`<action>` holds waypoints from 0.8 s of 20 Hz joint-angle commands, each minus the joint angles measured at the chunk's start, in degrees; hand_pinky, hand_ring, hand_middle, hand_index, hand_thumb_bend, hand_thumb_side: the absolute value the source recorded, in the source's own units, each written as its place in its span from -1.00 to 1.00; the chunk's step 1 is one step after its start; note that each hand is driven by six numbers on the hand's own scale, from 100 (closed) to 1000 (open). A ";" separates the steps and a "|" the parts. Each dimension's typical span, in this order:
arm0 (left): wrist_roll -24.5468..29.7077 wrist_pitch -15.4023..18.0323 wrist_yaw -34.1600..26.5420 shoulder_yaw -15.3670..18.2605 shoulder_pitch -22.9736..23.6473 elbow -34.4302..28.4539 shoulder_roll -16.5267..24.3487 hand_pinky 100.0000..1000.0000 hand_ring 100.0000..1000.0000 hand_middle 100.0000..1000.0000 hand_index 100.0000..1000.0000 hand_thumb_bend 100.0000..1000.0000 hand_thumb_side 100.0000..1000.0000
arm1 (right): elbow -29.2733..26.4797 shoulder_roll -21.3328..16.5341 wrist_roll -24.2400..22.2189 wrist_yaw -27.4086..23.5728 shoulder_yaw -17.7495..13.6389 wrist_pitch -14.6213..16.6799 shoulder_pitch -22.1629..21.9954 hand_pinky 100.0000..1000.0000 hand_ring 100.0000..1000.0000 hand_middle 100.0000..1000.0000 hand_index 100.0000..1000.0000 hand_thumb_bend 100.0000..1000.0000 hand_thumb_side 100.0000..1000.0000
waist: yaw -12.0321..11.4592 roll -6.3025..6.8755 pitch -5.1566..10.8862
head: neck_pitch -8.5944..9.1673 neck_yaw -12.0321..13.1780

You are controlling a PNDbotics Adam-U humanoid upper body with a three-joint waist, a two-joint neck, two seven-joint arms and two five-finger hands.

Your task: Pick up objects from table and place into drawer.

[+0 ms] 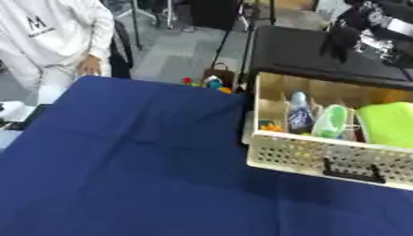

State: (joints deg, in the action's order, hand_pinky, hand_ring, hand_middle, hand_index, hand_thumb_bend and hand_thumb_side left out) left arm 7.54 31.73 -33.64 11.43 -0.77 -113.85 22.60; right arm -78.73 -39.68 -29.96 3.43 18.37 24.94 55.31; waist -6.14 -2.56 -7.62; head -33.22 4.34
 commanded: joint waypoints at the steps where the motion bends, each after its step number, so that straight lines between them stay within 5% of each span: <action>1: -0.09 -0.77 0.59 0.13 -0.52 -0.74 0.26 0.09 0.63 0.64 0.66 -0.59 1.00 | -0.64 -1.59 -1.01 -0.55 -0.56 -0.66 0.15 -0.29 -0.41 -0.29 0.15 -1.00 1.00 | -0.05 0.10 0.52 | -0.35 0.16; 6: -0.25 -1.46 1.31 0.25 -0.84 -0.74 -0.44 0.08 0.63 0.64 0.66 -0.61 1.00 | -3.87 -1.65 0.21 1.73 -1.57 -1.46 -1.55 -0.29 -0.34 -0.24 0.21 -1.00 1.00 | -0.07 -0.17 -0.06 | 0.45 0.33; 16: -0.36 -2.20 3.17 0.29 -1.57 -0.74 -1.86 0.08 0.57 0.64 0.66 -0.64 1.00 | -16.30 -3.51 12.55 18.69 -0.61 -3.64 -3.20 -0.34 -0.16 -0.08 0.30 -1.00 1.00 | 0.43 -0.42 -1.88 | 3.59 1.11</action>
State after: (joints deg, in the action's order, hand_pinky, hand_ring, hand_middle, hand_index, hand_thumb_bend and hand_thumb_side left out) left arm 7.18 29.70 -30.89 11.46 -1.63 -113.85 20.12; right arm -93.12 -41.19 -18.61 20.34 18.05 21.68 51.34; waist -5.76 -3.24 -10.23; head -30.40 5.31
